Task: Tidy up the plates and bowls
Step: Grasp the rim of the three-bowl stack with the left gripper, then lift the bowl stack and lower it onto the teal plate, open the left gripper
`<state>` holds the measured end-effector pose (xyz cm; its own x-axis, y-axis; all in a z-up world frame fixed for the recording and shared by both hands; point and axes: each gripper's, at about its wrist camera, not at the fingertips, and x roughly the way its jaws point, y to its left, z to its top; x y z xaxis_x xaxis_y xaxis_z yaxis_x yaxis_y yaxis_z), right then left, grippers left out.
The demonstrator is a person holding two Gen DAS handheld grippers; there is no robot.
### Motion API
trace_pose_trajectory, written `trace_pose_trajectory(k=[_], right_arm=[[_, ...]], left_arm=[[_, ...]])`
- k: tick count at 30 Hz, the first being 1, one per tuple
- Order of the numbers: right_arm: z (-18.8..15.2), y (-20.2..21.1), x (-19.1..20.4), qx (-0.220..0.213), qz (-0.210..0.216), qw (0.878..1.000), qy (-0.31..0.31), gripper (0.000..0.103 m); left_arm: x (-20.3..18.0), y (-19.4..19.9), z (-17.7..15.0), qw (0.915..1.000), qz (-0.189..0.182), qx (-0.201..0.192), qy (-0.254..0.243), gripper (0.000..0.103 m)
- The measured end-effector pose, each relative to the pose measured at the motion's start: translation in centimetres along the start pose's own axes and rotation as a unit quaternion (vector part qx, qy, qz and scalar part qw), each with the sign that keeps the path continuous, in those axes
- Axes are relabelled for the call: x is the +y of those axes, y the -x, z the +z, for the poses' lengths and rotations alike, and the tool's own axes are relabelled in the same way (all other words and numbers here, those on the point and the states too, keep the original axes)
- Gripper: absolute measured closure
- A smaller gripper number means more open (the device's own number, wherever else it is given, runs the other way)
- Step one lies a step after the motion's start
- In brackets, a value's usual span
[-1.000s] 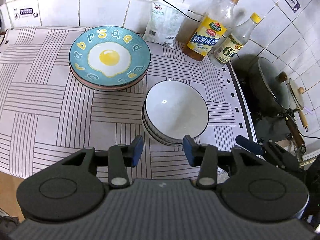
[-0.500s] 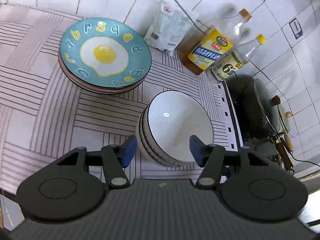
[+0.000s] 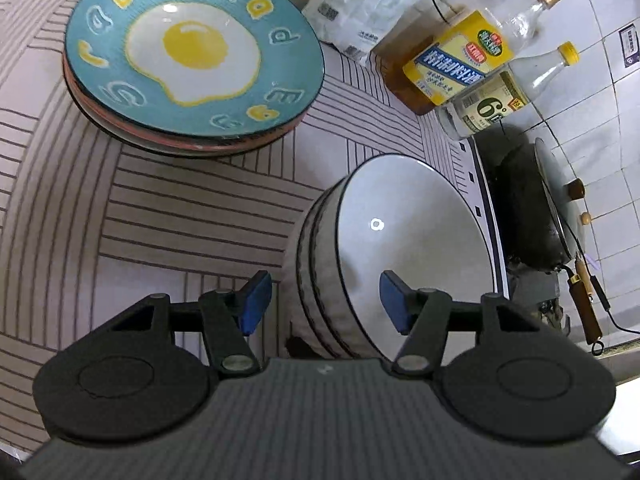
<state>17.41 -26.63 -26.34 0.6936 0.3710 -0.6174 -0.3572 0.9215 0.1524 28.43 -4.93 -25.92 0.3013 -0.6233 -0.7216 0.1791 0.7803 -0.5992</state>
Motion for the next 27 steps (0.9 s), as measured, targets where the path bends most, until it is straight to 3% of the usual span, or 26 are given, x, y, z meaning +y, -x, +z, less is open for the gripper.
trace_pose_trajectory(k=[4,19,27], right_arm=[[-0.1,-0.3,-0.2,0.000,0.004,1.000,-0.003,0.006],[-0.4,-0.1,0.4,-0.001,-0.007,1.000,-0.005,0.006],[0.2,0.7,1.6,-0.019,-0.011,1.000,-0.002,0.007]], left_arm=[[-0.5,-0.5,-0.1,0.9997,0.018,-0.002,-0.018,0.055],[0.1,-0.8,0.7,0.9991,0.005,0.021,-0.037,0.057],[-0.1,1.3,0.6,0.9983,0.006,0.013,-0.057,0.057]])
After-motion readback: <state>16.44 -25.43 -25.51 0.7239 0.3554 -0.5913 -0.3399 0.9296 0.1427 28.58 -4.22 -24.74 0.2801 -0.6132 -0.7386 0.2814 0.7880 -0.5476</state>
